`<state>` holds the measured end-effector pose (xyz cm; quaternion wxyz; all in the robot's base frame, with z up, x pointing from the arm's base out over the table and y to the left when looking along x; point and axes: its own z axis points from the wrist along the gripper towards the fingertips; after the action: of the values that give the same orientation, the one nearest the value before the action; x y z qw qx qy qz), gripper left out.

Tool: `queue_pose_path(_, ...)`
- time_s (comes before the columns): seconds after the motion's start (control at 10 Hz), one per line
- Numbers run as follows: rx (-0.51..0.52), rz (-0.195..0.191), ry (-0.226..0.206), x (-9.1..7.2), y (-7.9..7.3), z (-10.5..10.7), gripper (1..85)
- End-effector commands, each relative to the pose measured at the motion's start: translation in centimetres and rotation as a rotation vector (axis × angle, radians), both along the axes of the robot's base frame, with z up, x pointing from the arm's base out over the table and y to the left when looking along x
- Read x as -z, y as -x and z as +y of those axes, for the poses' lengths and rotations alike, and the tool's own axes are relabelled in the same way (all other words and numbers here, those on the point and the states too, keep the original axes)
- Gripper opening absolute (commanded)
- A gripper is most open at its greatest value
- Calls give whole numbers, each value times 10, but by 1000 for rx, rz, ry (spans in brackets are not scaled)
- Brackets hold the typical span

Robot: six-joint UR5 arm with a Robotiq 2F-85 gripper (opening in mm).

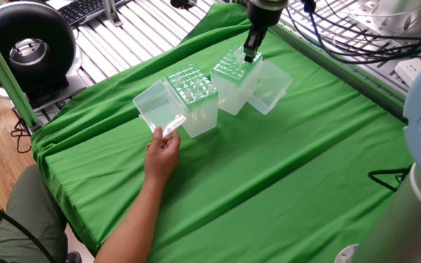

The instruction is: Insert a large pipette tip into the holder for large pipette tips

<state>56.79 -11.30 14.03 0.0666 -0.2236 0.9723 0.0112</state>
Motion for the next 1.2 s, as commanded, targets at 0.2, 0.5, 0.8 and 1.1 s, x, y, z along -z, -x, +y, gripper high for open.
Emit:
queue_pose_path(0.2, 27, -14, 5, -9, -3, -2, 10)
queue_pose_path(0.5, 30, 7, 11, -27, 4, -3, 10)
queue_pose_path(0.8, 29, 33, 15, -52, 13, -2, 10)
queue_pose_path(1.1, 26, 61, 18, -84, 20, -1, 10)
